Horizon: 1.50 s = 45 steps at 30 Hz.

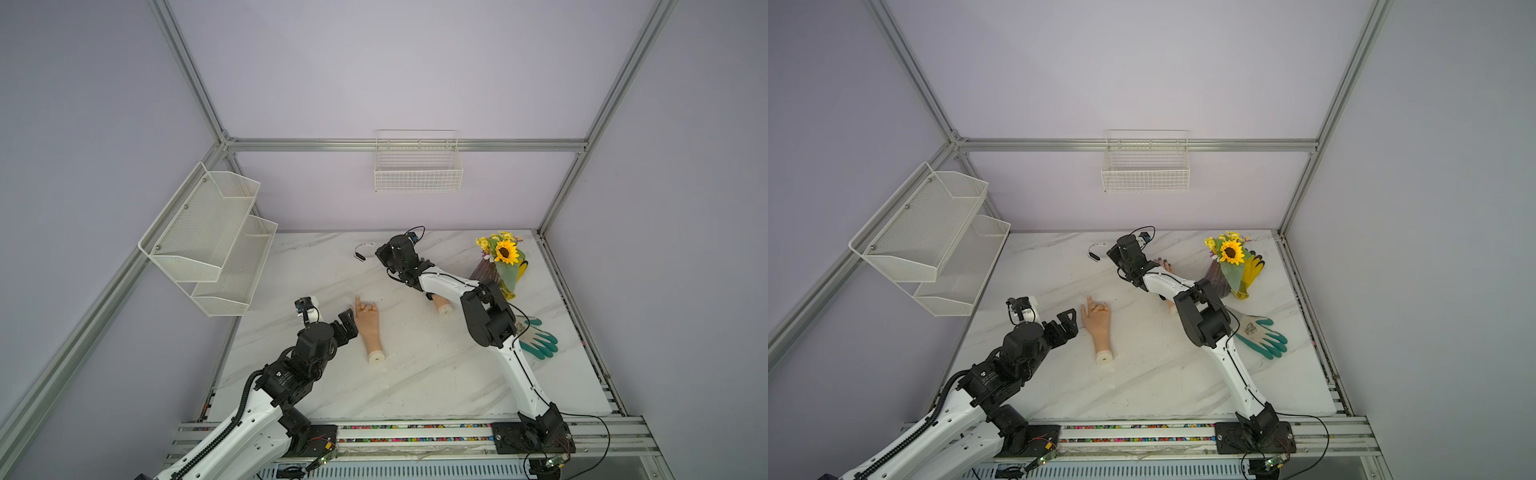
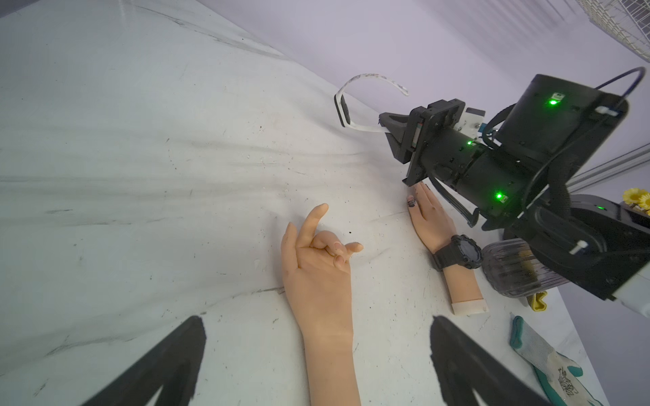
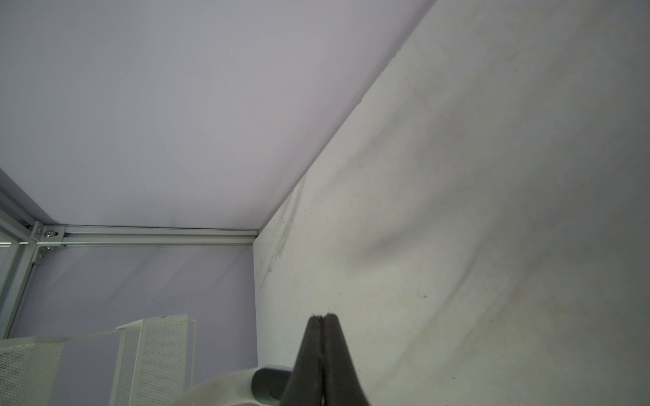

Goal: Take off the watch
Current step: Place the watch at the center of the board, then move the hand to the center of the board.

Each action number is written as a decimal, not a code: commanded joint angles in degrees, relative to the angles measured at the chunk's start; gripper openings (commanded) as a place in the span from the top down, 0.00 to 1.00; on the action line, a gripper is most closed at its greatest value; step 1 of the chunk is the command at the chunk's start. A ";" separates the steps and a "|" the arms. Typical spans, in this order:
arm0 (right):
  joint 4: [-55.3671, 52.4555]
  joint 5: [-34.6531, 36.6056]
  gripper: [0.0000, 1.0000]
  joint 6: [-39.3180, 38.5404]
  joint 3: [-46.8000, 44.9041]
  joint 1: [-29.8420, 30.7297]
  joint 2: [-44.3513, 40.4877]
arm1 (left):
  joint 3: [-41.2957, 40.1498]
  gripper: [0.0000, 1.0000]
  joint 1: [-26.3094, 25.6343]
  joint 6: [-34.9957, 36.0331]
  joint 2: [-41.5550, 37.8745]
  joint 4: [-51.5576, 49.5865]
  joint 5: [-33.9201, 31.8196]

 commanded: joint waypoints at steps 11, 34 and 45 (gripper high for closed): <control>-7.31 -4.91 1.00 11.27 4.23 -1.43 4.84 | 1.90 0.00 -0.30 0.09 1.73 -0.58 -0.99; 13.34 16.40 0.49 -32.43 -41.87 6.31 -44.49 | 1.37 0.00 -0.37 1.02 3.40 2.06 -2.07; 8.51 27.53 0.27 -38.80 -62.17 6.87 -48.31 | -3.01 0.00 -0.45 5.63 4.20 15.78 9.34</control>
